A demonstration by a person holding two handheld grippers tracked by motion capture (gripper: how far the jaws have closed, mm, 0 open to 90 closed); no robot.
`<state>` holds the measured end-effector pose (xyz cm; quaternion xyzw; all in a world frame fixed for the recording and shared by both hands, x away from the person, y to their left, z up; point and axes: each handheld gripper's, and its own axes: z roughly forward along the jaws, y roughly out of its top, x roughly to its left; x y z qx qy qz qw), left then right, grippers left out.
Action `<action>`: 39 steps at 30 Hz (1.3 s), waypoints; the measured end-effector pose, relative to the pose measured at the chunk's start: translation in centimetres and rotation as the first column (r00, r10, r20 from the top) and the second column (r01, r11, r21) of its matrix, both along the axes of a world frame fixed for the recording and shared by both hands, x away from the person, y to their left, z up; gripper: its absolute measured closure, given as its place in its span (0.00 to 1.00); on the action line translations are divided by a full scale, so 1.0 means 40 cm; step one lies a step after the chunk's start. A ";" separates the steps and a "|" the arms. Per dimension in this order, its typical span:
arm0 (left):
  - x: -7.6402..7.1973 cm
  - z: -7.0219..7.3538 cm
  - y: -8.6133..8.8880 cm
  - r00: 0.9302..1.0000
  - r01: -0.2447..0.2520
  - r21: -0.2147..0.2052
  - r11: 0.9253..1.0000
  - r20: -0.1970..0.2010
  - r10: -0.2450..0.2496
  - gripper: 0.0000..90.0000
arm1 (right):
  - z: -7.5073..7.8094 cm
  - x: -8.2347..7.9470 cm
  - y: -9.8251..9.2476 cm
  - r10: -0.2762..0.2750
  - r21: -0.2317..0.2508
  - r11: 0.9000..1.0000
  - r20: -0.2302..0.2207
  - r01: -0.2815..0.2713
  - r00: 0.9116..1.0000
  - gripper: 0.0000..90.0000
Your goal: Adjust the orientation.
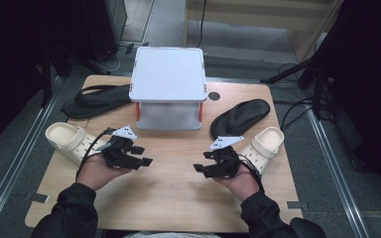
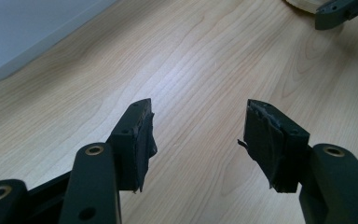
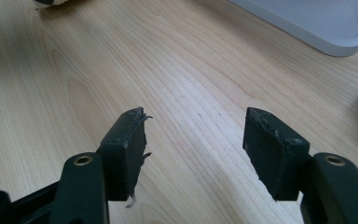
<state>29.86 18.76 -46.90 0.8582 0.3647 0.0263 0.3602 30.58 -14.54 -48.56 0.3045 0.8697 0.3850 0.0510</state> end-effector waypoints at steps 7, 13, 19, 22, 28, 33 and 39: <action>0.001 0.016 0.031 1.000 -0.022 0.008 1.000 -0.016 0.022 0.50 | 0.000 0.001 0.000 0.002 0.004 1.000 0.001 -0.002 1.000 0.44; 0.001 0.030 0.068 0.999 -0.034 0.009 0.999 -0.031 0.035 0.49 | 0.001 0.001 -0.001 -0.004 0.003 1.000 -0.001 0.004 1.000 0.44; -0.001 0.052 0.129 0.996 -0.083 0.022 0.996 -0.013 0.083 0.50 | -0.002 0.001 0.002 0.002 0.001 1.000 -0.005 -0.002 1.000 0.44; -0.002 0.063 0.159 0.994 -0.113 0.016 0.994 -0.008 0.113 0.51 | -0.002 0.000 0.003 0.002 -0.004 1.000 -0.004 -0.002 1.000 0.44; -0.002 0.082 0.219 0.986 -0.169 0.042 0.985 0.008 0.169 0.51 | -0.005 0.000 0.006 0.007 -0.012 1.000 -0.008 -0.008 1.000 0.43; -0.002 0.096 0.286 0.972 -0.235 0.052 0.971 0.025 0.233 0.52 | -0.005 -0.001 0.006 0.008 -0.016 1.000 -0.008 -0.009 1.000 0.43; 0.003 0.100 0.359 0.952 -0.306 0.072 0.949 0.033 0.305 0.52 | -0.006 0.000 0.007 0.006 -0.018 1.000 -0.010 -0.006 1.000 0.43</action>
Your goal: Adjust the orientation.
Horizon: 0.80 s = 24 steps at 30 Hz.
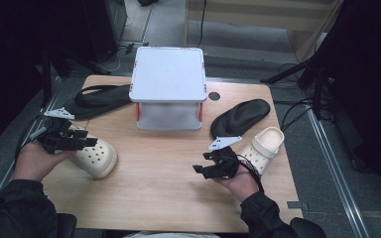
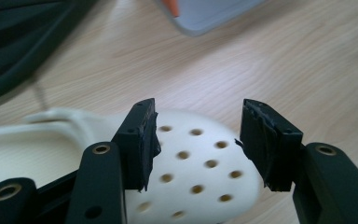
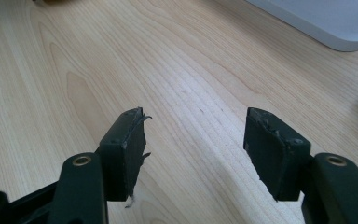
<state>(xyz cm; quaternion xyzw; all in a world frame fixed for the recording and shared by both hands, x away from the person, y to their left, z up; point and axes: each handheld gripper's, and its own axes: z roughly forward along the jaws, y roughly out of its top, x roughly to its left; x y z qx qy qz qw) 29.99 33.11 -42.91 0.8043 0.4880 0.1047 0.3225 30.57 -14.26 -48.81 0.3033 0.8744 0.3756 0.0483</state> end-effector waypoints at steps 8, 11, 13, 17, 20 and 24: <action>0.002 -0.004 0.069 0.998 -0.071 -0.002 0.998 0.001 0.071 0.51 | -0.003 0.001 0.003 0.004 -0.007 1.000 -0.005 -0.004 1.000 0.43; 0.002 -0.011 0.082 0.996 -0.088 0.024 0.996 -0.010 0.088 0.51 | -0.004 0.000 0.004 0.006 -0.010 1.000 -0.006 -0.006 1.000 0.43; 0.015 -0.033 0.079 0.995 -0.093 0.070 0.993 -0.030 0.095 0.50 | -0.005 0.000 0.006 0.006 -0.011 1.000 -0.006 -0.006 1.000 0.43; 0.030 -0.068 0.071 0.995 -0.077 0.078 0.994 -0.063 0.081 0.50 | -0.005 -0.001 0.008 0.006 -0.015 1.000 -0.007 -0.007 1.000 0.43; 0.042 -0.091 0.070 0.994 -0.054 0.014 0.998 -0.091 0.055 0.51 | -0.005 -0.001 0.007 0.004 -0.013 1.000 -0.008 -0.004 1.000 0.43; 0.048 -0.098 0.073 0.994 -0.033 -0.023 0.999 -0.106 0.031 0.59 | -0.005 0.000 0.007 0.005 -0.013 1.000 -0.006 -0.005 1.000 0.43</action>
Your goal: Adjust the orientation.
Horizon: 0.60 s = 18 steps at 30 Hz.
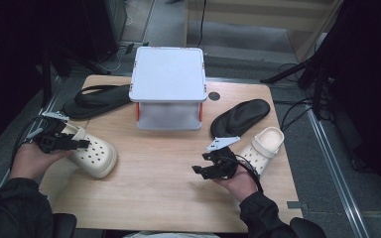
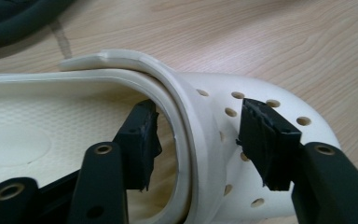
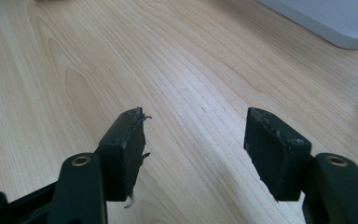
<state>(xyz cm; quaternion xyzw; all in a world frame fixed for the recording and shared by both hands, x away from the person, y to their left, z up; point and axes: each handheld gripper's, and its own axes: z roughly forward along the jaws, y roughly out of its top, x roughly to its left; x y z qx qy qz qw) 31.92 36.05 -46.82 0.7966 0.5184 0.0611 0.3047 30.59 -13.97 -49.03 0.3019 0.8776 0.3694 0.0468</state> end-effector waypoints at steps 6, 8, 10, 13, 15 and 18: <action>0.003 -0.003 -0.001 1.000 -0.011 -0.050 0.999 -0.025 0.010 0.69 | -0.002 -0.002 0.006 0.009 -0.005 1.000 0.006 -0.009 1.000 0.43; 0.003 -0.001 0.001 0.999 -0.015 -0.066 0.998 -0.035 0.013 0.72 | -0.001 -0.002 0.006 0.007 -0.004 1.000 0.005 -0.007 1.000 0.43; 0.003 0.002 0.003 0.999 -0.016 -0.084 0.996 -0.043 0.012 0.77 | -0.001 0.000 0.004 0.006 -0.004 1.000 0.006 -0.006 1.000 0.43; 0.002 0.012 -0.004 0.998 -0.010 -0.105 0.994 -0.058 0.004 0.84 | -0.001 0.000 0.003 0.005 0.000 1.000 0.008 -0.005 1.000 0.43; 0.002 0.017 -0.010 0.998 -0.014 -0.109 0.994 -0.066 0.007 0.85 | -0.001 0.000 0.003 0.005 0.000 1.000 0.009 -0.005 1.000 0.43; 0.001 0.022 -0.016 0.998 -0.009 -0.109 0.994 -0.069 0.002 0.87 | 0.000 0.000 0.003 0.004 0.000 1.000 0.009 -0.004 1.000 0.43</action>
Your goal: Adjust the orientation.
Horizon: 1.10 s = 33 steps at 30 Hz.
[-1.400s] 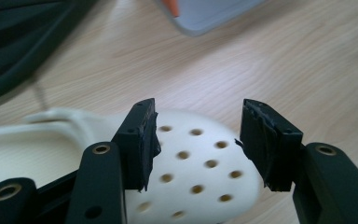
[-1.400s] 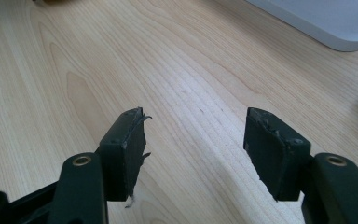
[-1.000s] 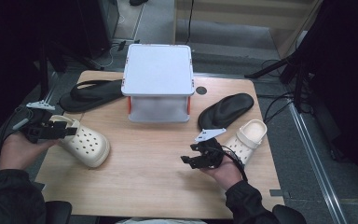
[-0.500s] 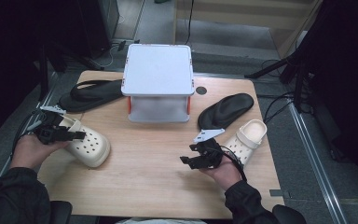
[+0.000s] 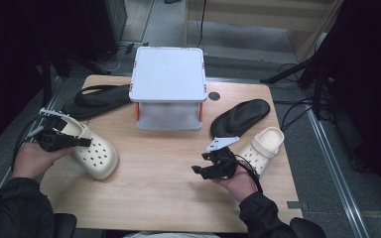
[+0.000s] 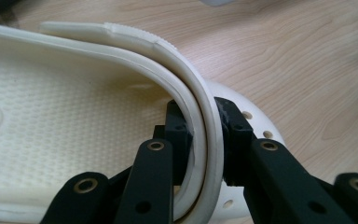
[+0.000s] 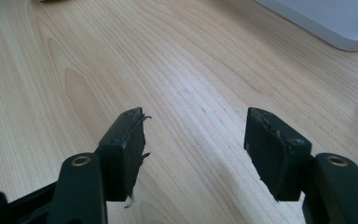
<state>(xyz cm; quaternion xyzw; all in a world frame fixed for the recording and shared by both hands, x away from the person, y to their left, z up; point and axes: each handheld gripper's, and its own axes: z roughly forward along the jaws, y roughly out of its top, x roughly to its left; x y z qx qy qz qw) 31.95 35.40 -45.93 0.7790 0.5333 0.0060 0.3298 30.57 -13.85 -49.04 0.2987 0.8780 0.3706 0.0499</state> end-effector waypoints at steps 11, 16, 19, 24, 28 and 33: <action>-0.037 0.082 -0.035 0.998 -0.034 -0.018 0.999 0.045 0.034 0.88 | 0.003 -0.002 -0.001 0.001 0.002 1.000 0.003 -0.001 1.000 0.43; -0.050 0.117 -0.077 0.998 -0.001 -0.016 1.000 0.069 0.002 0.87 | 0.008 -0.005 0.000 0.001 0.018 1.000 0.010 -0.001 1.000 0.43; -0.059 0.145 -0.127 0.997 0.033 -0.029 0.999 0.077 -0.031 0.87 | 0.015 -0.009 0.002 0.006 0.031 1.000 0.018 -0.006 1.000 0.43; -0.068 0.152 -0.173 0.995 0.056 -0.030 0.998 0.079 -0.054 0.87 | 0.022 -0.016 0.002 0.014 0.037 0.999 0.032 -0.015 0.999 0.43; -0.080 0.154 -0.218 0.994 0.080 -0.048 0.996 0.078 -0.076 0.87 | 0.028 -0.022 0.003 0.020 0.039 0.999 0.043 -0.022 0.999 0.42; -0.094 0.145 -0.293 0.989 0.134 -0.059 0.989 0.064 -0.131 0.87 | 0.036 -0.026 0.002 0.027 0.048 0.998 0.058 -0.030 0.998 0.42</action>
